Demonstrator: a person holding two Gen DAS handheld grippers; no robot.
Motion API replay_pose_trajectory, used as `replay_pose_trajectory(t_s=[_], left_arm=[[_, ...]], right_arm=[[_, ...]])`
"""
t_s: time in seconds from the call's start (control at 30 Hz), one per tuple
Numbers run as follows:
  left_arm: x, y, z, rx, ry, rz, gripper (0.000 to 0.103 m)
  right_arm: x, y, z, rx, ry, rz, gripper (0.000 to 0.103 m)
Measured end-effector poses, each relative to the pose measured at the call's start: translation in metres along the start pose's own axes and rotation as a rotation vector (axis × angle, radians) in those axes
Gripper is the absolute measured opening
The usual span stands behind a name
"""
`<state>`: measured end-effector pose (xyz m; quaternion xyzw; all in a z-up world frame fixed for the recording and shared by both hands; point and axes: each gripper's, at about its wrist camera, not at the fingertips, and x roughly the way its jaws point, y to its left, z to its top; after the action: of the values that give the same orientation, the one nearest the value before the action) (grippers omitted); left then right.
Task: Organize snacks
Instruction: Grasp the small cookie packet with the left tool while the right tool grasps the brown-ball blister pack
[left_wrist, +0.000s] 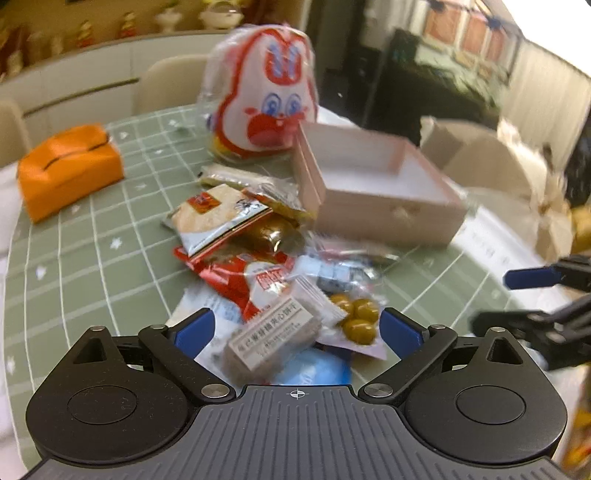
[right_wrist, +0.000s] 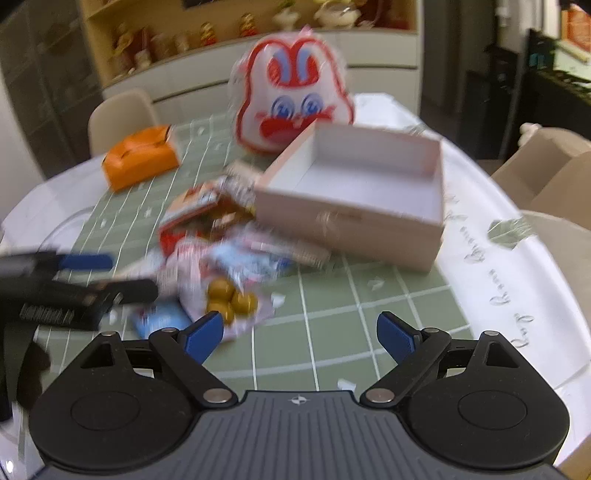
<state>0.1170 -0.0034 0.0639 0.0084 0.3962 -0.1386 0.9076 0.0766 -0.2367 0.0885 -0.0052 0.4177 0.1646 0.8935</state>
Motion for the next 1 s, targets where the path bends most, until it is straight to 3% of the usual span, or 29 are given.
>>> replay_pose_trajectory(t_s=[0.07,0.17,0.27,0.37,0.53,0.67,0.73,0.83,1.0], left_arm=[[0.016,-0.002,-0.001,0.023,0.042,0.044,0.091],[0.028,0.002,-0.002,-0.024,0.124,0.006,0.055],[0.016,-0.005,-0.012,-0.038,0.12,0.005,0.044],[0.0,-0.008,-0.029,-0.118,0.125,0.007,0.043],[-0.033,-0.022,-0.061,-0.245,0.133,0.108,0.042],[-0.043,-0.025,-0.08,-0.385,0.166,0.14,0.042],[-0.044,-0.028,-0.086,-0.396,0.175,0.149,0.043],[-0.046,-0.029,-0.086,-0.385,0.175,0.155,0.043],[-0.042,-0.032,-0.086,-0.347,0.185,0.159,0.043]], right_arm=[[0.004,-0.004,-0.011,-0.043,0.007,0.004,0.091],[0.011,-0.013,-0.019,-0.062,0.029,0.014,0.091],[0.014,-0.018,-0.017,-0.076,0.017,0.072,0.091],[0.022,-0.009,-0.011,-0.129,-0.006,0.117,0.091],[0.044,0.022,0.004,-0.226,-0.011,0.217,0.086],[0.08,0.035,0.02,-0.196,-0.002,0.209,0.081],[0.094,0.042,0.023,-0.194,0.028,0.199,0.073],[0.093,0.048,0.02,-0.199,0.059,0.205,0.05],[0.069,0.039,-0.005,-0.236,0.09,0.198,0.047]])
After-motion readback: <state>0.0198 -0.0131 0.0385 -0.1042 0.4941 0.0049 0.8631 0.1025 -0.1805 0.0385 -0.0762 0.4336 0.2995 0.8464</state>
